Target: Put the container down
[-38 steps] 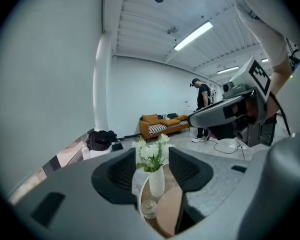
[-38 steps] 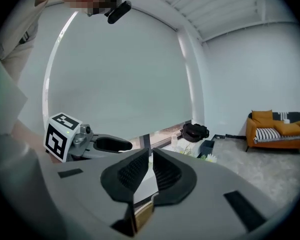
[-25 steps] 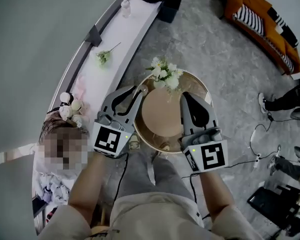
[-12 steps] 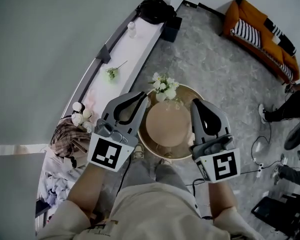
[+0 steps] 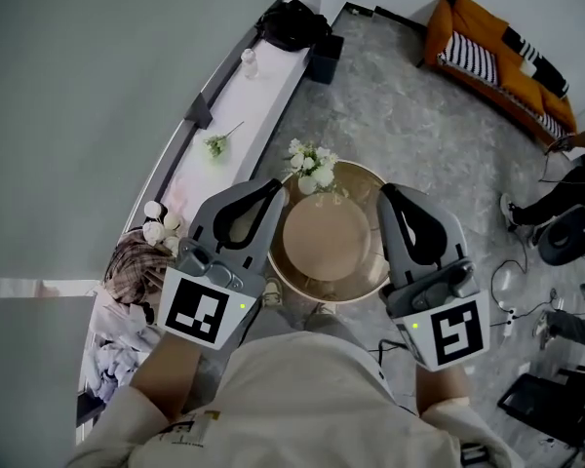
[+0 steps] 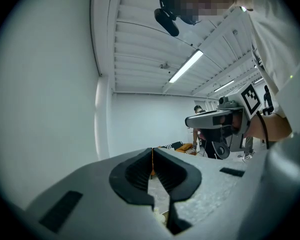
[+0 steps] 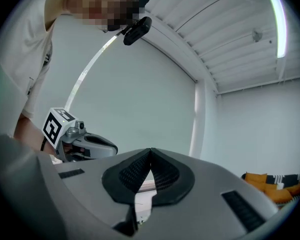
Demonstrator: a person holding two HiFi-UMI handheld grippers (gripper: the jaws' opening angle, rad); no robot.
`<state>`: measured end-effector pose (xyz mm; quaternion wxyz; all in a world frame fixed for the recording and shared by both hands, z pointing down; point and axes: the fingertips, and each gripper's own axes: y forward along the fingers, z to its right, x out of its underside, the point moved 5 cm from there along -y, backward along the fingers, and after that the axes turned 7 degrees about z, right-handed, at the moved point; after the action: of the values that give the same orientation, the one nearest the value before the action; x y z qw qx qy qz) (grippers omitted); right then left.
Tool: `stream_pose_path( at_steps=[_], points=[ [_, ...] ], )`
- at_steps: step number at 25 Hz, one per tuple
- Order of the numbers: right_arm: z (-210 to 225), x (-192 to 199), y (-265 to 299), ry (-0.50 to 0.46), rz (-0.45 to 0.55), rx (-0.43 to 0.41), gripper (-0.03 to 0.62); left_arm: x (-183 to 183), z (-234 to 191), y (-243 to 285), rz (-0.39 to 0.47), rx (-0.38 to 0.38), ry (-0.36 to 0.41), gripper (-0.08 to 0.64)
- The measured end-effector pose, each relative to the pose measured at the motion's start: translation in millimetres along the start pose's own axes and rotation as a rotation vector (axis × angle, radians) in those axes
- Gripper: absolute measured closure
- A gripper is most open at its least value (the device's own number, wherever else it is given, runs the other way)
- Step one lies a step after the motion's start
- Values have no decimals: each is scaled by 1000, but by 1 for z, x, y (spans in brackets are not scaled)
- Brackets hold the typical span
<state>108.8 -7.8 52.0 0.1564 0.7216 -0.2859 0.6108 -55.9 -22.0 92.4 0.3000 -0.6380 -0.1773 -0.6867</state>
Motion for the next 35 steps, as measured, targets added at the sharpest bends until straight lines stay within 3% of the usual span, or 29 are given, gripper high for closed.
stream_pose_path(
  at_steps=[11,22,35],
  points=[
    [-9,-23,-25,37,6,-58,584,-19,22,-18,-20,12,31,549],
    [-3,-5,-34,40,-58,-67,584,-13,29,-18,-47,13,13,549],
    [-2,-11,-31,21,-22,-81,584,-16,26,-12,-44,7,32,549]
  ],
)
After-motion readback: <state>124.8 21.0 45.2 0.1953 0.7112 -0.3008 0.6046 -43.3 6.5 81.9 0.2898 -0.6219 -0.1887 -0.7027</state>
